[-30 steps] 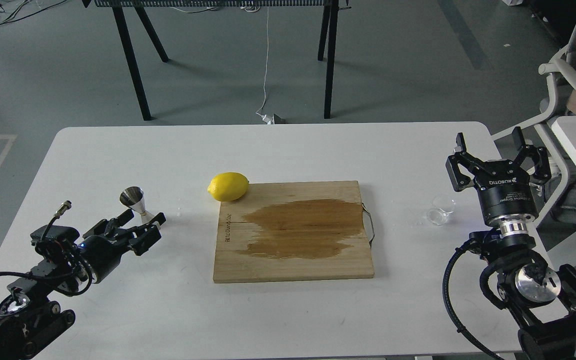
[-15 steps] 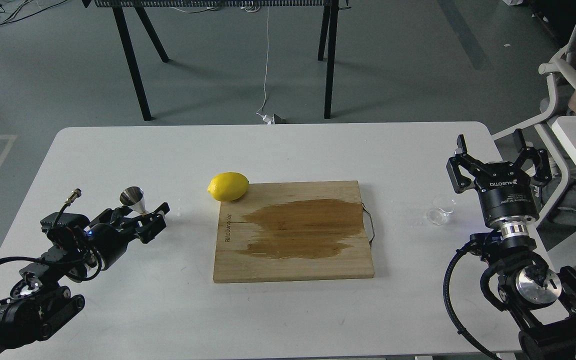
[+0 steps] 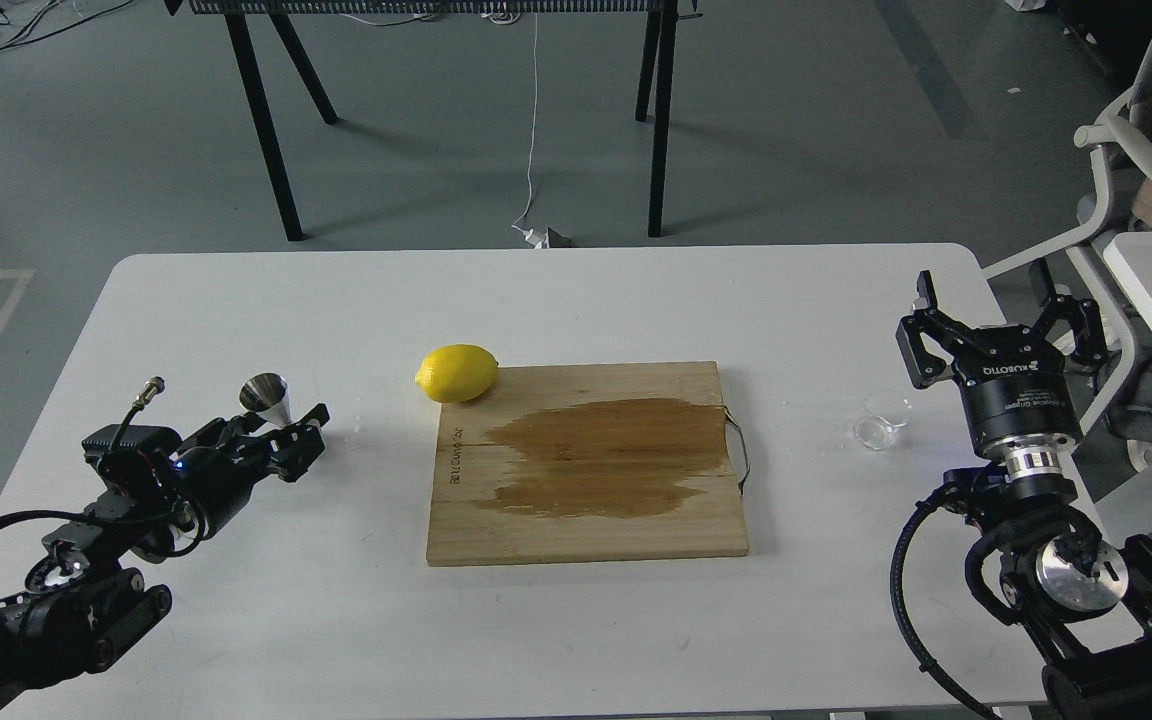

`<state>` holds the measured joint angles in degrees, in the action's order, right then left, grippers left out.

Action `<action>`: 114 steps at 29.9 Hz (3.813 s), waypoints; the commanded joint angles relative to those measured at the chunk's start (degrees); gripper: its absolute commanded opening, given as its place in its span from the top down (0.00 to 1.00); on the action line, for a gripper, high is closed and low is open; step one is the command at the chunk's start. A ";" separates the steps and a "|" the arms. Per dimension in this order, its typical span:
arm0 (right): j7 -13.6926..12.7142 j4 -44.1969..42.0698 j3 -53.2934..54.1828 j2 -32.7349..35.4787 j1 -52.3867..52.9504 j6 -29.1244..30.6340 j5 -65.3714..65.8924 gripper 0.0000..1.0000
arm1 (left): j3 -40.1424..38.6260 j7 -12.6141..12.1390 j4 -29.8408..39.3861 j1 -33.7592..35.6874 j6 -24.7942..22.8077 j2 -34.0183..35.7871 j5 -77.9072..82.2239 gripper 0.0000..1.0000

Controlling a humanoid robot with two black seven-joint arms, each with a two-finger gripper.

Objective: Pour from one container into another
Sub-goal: 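Lift the jigger with the left hand and carry it over the board, then lower the held jigger onto the middle of the cutting board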

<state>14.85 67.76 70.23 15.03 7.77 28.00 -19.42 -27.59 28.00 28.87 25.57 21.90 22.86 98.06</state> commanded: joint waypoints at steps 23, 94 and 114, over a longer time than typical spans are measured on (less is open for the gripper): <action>0.00 -0.09 0.08 0.00 -0.12 0.00 0.00 0.01 | 0.26 0.00 0.65 0.36 0.60 0.43 0.12 0.92; 0.00 -0.88 0.61 5.19 0.41 0.00 -0.44 0.01 | 15.11 0.00 -2.24 12.05 5.00 -22.86 8.55 0.80; 0.00 -0.88 0.70 4.92 0.32 0.00 -0.44 0.01 | 14.76 0.00 -1.54 12.14 6.10 -22.86 8.47 0.67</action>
<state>14.86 66.87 70.82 19.95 8.15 28.00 -19.87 -12.74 28.00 27.14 37.65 27.94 0.00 106.52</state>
